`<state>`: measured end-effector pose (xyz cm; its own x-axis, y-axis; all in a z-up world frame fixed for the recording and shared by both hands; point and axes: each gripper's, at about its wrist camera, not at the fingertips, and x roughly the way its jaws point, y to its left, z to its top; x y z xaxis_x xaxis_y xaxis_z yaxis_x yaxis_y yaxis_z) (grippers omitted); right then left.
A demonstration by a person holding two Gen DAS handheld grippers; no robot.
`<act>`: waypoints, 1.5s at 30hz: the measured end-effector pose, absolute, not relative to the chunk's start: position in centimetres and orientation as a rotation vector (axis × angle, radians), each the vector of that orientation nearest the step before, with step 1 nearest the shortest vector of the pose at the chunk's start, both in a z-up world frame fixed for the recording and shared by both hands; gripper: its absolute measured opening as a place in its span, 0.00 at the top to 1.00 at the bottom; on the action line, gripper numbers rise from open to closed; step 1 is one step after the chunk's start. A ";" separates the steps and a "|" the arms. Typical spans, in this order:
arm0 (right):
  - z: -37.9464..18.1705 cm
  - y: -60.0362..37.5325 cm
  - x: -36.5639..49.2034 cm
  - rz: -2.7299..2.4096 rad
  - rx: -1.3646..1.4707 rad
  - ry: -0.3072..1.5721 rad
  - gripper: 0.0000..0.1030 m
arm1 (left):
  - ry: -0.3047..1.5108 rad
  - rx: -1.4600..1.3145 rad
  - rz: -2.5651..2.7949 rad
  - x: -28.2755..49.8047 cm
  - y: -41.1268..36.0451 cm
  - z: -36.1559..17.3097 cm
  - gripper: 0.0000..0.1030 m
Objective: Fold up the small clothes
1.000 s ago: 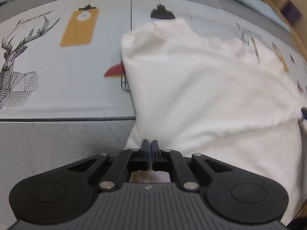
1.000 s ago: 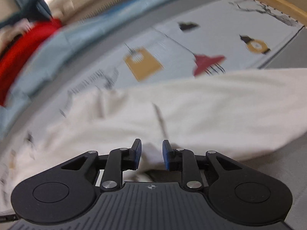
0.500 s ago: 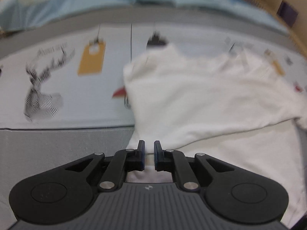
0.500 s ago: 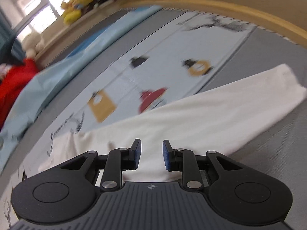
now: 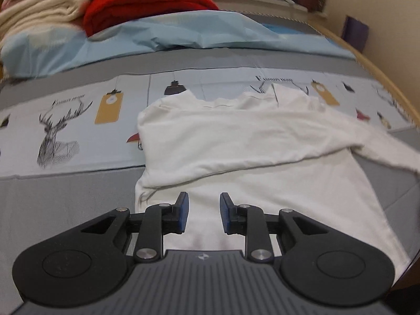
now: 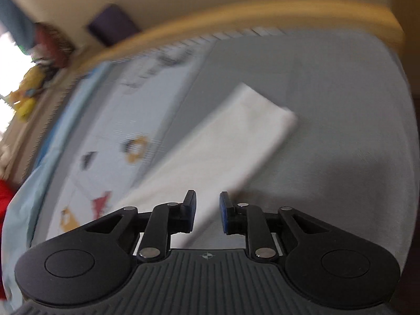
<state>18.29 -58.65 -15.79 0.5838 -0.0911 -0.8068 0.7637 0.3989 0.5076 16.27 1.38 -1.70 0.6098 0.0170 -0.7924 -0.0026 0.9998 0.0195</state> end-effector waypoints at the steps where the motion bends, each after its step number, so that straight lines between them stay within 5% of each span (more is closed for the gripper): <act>1: -16.6 -59.3 18.1 -0.630 1.055 0.784 0.76 | 0.913 0.045 0.015 16.4 1.1 -2.0 0.73; 12: -19.5 -61.1 19.4 -0.712 1.113 0.631 0.72 | 0.922 0.047 0.008 18.2 1.4 -2.8 0.73; 15: -19.5 -61.2 19.8 -0.743 1.078 0.623 0.97 | 0.923 0.068 0.010 18.3 1.7 -3.0 0.73; 17: -19.0 -60.9 19.9 -0.771 1.034 0.605 0.97 | 0.923 0.071 0.011 18.3 2.1 -3.0 0.73; 25: -9.0 -52.1 24.2 -0.617 0.680 0.409 0.97 | 0.921 0.041 0.037 18.6 4.2 -2.4 0.73; 32: -0.3 -32.2 28.6 -0.089 0.474 0.278 0.97 | 0.934 -0.025 0.081 18.8 5.9 -2.3 0.73; 35: 0.3 -22.1 29.6 0.251 0.428 0.350 0.97 | 0.946 -0.043 0.098 18.7 6.6 -2.4 0.73; 39: -4.0 -10.4 29.7 0.671 0.376 0.705 0.94 | 0.968 -0.074 0.117 18.8 7.9 -2.8 0.73; 45: -5.6 -9.6 28.9 0.670 0.172 0.849 0.94 | 0.988 -0.150 0.120 19.0 9.5 -3.7 0.73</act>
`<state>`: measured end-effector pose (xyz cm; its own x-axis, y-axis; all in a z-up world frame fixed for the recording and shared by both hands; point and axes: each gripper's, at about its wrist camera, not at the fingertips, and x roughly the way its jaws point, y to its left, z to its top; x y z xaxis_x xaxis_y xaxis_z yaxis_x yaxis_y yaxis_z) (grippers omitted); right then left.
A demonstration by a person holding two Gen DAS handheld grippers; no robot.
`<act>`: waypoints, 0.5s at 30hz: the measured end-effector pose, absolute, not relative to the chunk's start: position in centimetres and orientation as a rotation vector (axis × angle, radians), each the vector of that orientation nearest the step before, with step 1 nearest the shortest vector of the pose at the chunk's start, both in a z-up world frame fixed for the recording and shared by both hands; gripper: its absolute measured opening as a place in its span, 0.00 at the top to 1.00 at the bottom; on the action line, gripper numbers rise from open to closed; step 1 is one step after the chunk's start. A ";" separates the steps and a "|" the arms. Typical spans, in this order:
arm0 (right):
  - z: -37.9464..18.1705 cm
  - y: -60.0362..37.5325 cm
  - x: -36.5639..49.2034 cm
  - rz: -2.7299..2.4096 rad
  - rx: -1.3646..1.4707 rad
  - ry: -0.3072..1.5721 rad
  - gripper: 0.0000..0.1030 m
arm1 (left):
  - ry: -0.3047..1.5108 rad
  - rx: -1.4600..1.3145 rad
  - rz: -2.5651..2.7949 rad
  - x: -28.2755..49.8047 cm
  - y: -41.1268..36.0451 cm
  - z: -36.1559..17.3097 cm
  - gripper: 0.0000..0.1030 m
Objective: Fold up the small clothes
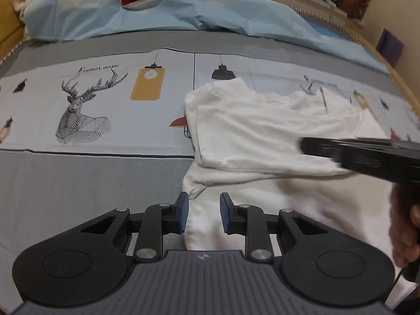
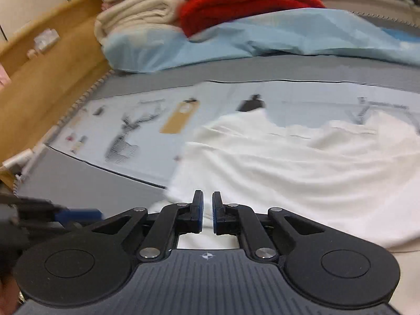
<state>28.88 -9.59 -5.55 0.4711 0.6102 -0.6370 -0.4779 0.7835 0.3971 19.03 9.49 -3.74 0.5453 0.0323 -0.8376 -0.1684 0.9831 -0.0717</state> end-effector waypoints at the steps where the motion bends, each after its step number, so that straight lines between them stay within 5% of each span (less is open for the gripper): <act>1: -4.9 -11.2 29.2 0.629 0.196 0.842 0.94 | 0.980 -0.166 0.115 19.1 9.7 -3.9 0.73; 7: -1.2 -23.0 28.1 0.256 0.445 0.813 0.74 | 0.947 -0.229 0.115 20.8 10.8 -5.7 0.73; 15: -6.6 -35.9 26.6 -0.131 0.825 0.783 0.69 | 0.927 -0.325 0.148 24.5 12.6 -8.3 0.73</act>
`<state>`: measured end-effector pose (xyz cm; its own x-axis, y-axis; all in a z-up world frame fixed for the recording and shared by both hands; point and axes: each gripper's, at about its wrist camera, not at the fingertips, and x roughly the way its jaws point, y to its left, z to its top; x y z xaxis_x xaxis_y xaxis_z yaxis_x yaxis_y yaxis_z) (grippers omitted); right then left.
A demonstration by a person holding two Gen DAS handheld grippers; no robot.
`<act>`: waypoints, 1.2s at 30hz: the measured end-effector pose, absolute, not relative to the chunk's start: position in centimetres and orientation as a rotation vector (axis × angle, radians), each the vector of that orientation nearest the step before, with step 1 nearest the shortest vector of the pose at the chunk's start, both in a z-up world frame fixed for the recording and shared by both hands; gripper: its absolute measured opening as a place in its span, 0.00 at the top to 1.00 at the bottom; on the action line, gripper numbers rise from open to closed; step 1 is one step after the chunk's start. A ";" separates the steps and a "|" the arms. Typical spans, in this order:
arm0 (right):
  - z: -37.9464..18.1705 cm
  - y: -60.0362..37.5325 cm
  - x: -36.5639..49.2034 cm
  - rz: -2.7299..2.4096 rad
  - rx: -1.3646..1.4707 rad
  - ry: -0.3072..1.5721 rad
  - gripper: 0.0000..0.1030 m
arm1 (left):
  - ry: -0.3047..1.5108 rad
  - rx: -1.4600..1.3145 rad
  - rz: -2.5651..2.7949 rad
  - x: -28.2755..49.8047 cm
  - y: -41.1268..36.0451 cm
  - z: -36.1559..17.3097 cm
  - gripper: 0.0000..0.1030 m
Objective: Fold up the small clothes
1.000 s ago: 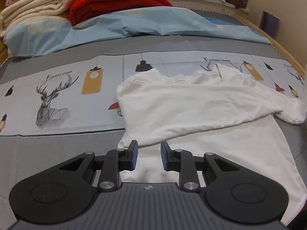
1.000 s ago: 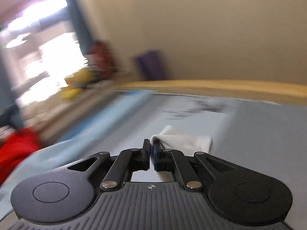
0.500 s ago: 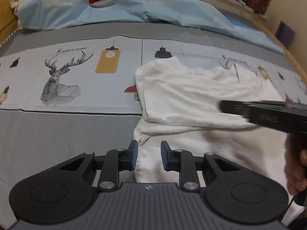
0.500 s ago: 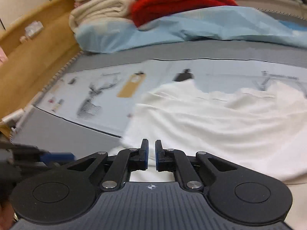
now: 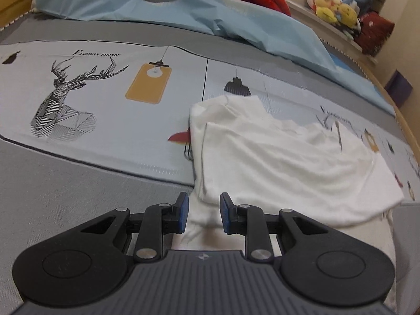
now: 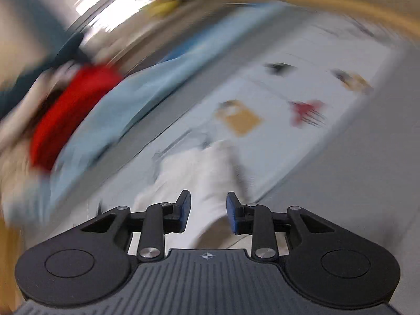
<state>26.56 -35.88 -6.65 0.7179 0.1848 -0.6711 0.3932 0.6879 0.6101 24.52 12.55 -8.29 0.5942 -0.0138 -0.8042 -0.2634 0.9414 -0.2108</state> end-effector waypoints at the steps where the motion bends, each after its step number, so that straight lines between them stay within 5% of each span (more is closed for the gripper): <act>1: -7.4 -36.0 26.6 -0.166 0.842 0.782 0.69 | 0.921 -0.336 0.143 24.9 12.6 -8.4 0.73; 19: -16.8 -35.0 28.5 -0.213 1.461 0.889 0.69 | 0.971 -0.339 0.186 27.9 12.3 -10.8 0.74; 33: -17.2 -34.0 28.9 -0.219 1.528 0.893 0.67 | 0.959 -0.312 0.185 27.8 11.7 -10.3 0.74; 35: -16.8 -34.1 29.2 -0.213 1.496 0.861 0.73 | 0.964 -0.291 0.184 27.9 11.5 -10.4 0.79; 36: -16.5 -34.2 29.2 -0.213 1.479 0.845 0.91 | 0.970 -0.279 0.178 28.0 11.4 -10.5 0.90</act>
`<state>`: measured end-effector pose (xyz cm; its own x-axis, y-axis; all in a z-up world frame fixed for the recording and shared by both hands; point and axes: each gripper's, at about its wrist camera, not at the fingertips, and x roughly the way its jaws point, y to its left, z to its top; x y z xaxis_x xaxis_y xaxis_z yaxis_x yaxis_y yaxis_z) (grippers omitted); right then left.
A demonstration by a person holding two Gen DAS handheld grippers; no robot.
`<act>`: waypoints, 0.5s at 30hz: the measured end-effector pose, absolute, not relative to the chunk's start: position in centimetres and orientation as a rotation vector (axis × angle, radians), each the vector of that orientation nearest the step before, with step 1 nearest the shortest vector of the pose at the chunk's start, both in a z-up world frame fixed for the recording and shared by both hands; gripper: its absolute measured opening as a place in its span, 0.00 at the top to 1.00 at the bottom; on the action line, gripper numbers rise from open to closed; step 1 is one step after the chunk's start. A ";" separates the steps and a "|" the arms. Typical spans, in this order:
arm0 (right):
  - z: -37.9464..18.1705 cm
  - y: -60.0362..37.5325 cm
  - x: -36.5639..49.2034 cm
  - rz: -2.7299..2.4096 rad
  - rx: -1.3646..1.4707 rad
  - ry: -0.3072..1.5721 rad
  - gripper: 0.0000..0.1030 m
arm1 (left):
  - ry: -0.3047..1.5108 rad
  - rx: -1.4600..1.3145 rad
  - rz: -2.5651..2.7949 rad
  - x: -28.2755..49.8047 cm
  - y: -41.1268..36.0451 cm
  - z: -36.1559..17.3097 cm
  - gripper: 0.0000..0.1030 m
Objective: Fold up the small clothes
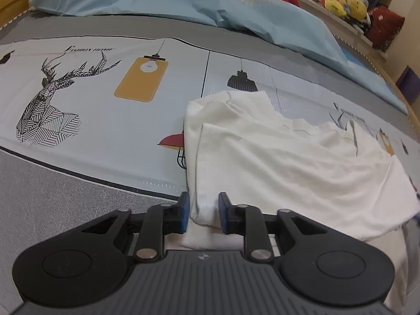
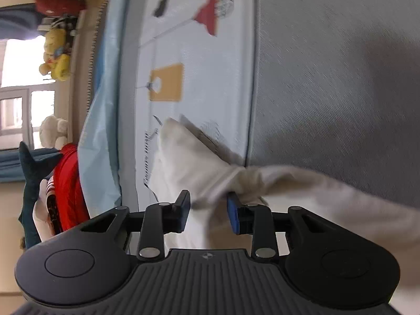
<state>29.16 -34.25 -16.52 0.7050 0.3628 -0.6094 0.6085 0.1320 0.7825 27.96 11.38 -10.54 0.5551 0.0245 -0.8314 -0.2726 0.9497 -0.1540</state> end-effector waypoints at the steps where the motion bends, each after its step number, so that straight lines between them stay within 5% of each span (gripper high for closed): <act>1: -16.0 -34.4 29.0 -0.212 1.462 0.827 0.98 | 0.977 -0.270 0.172 28.0 11.3 -10.6 0.93; 6: -9.1 -35.3 28.0 -0.215 1.131 0.572 1.00 | 0.883 -0.252 0.128 27.2 11.0 -8.5 0.99; 15: -11.5 -33.8 30.5 -0.160 0.908 0.894 0.92 | 0.909 -0.289 0.181 26.8 12.5 -8.0 0.99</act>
